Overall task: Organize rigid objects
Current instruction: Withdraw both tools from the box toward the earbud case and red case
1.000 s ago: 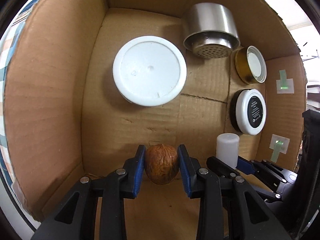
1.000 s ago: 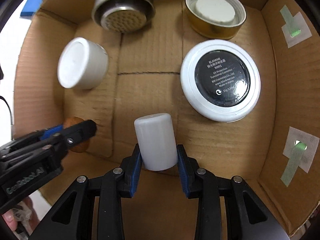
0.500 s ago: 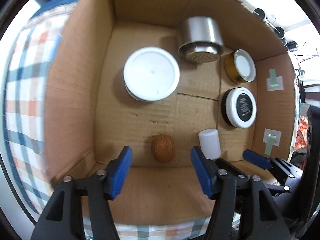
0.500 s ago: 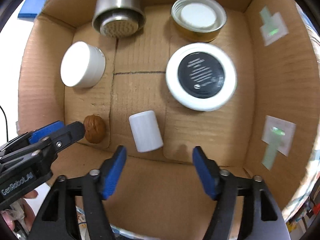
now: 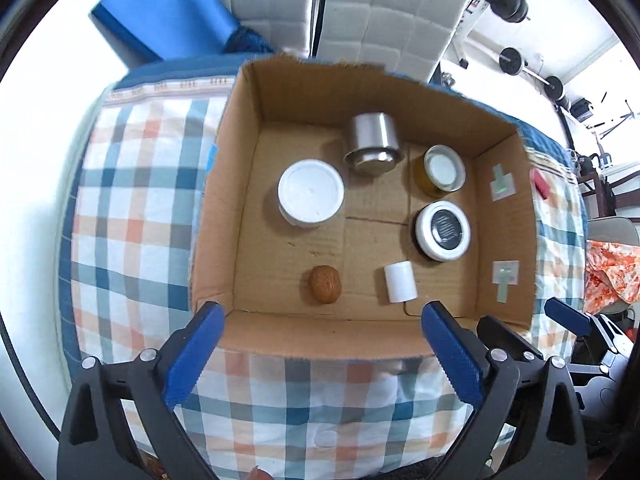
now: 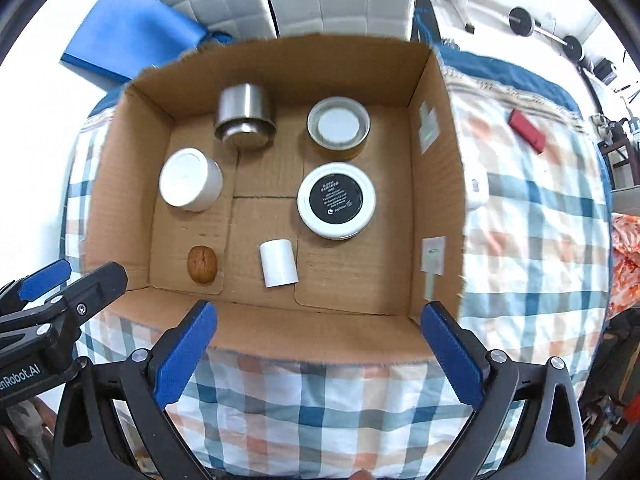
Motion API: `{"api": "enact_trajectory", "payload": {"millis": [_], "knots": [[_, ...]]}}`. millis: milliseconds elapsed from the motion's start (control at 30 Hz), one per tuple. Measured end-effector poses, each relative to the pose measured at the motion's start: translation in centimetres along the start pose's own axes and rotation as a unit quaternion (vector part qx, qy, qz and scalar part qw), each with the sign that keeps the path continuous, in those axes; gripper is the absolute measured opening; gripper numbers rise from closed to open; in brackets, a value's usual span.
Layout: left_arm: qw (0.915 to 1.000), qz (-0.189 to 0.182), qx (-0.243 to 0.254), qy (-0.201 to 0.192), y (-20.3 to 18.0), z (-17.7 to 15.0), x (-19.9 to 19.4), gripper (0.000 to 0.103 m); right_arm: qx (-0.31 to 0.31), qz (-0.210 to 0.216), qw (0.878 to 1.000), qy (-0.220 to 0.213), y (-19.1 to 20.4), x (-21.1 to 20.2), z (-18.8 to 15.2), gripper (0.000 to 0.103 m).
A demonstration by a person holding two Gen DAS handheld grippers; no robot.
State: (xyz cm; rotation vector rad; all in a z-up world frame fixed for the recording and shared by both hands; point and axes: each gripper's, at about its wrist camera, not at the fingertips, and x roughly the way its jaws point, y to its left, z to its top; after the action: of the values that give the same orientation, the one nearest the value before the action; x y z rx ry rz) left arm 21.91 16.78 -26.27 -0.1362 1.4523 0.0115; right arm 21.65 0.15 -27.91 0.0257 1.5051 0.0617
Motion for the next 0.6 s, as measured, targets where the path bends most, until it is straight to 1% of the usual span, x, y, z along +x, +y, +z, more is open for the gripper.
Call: {"api": "enact_trajectory", "payload": {"millis": [67,133,267,400,600], "knots": [[0.9997,0.009,0.007,-0.020,-0.4,-0.5,-1.6,0.101,-0.005,-0.008,1.000,-0.019,0.3,-1.5,-0.5,0.103],[0.9992,0.011,0.007,-0.037,-0.8,-0.9,-3.0,0.101,-0.008,-0.011,0.999,-0.040,0.3,-3.5,-1.1,0.103],[0.9980,0.007,0.010,-0.063,-1.4,-1.7,-6.2,0.101,-0.009,-0.004,0.998,-0.063,0.2,-6.9,-2.0,0.103],[0.9961,0.007,0.021,-0.086,-2.5,-2.5,-8.8,0.101,-0.008,0.009,0.997,-0.077,-0.3,-9.3,-2.8,0.103],[0.9945,0.010,0.025,-0.101,-3.7,-3.5,-10.8,0.101,-0.009,0.027,0.995,-0.091,-0.9,-11.5,-3.9,0.103]]}}
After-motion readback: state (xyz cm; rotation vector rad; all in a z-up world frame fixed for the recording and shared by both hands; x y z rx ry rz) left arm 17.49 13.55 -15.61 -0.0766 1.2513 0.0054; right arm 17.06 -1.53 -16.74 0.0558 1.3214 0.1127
